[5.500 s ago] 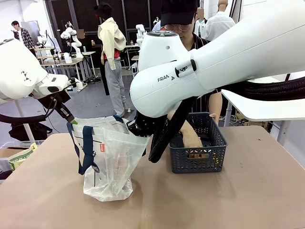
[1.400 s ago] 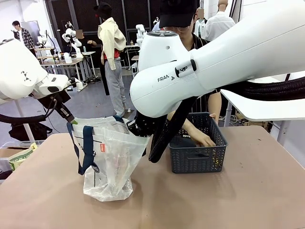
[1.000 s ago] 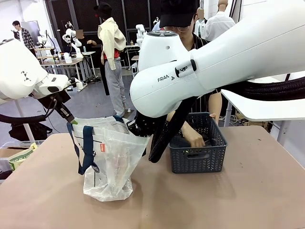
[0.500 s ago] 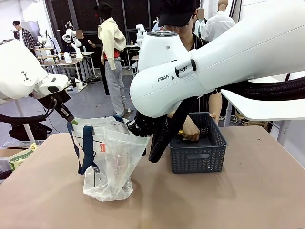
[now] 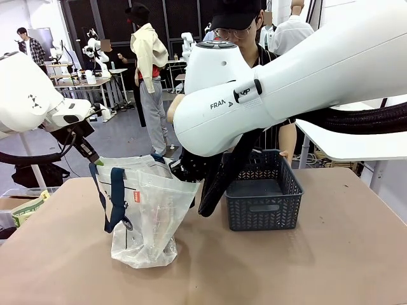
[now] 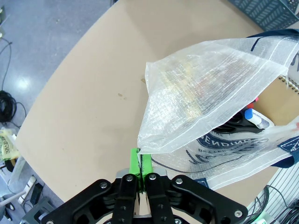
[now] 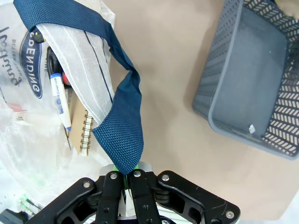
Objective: Transfer purchased items from the store into the shopping bag.
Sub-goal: Move the Reusable shopping bag to the right side of the table.
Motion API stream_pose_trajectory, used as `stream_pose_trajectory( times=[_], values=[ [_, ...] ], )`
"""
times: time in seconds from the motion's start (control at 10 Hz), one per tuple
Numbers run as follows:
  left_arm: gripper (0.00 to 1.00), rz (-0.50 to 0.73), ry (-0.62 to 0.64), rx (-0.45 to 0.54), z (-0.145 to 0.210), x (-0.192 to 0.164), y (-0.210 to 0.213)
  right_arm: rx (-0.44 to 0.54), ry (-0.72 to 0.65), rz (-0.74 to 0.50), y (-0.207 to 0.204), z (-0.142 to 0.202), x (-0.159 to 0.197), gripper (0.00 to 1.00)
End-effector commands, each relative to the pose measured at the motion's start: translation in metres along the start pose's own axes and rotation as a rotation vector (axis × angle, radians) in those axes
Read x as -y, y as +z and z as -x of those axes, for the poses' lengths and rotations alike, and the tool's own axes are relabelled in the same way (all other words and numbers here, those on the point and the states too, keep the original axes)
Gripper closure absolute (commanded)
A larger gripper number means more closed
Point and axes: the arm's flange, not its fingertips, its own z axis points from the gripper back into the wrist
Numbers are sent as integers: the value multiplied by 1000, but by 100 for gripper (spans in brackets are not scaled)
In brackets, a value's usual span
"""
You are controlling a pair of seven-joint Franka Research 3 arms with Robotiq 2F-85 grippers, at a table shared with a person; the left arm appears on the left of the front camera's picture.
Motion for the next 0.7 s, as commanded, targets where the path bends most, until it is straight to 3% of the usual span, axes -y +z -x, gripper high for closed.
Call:
stream_pose_trajectory(
  times=[0.0, 0.6],
  values=[
    [100, -1, 17, -5, 2, 0, 3, -1, -7, 2, 0, 0, 0, 100],
    [100, -1, 17, -5, 2, 0, 3, -1, -7, 2, 0, 0, 0, 100]
  ],
)
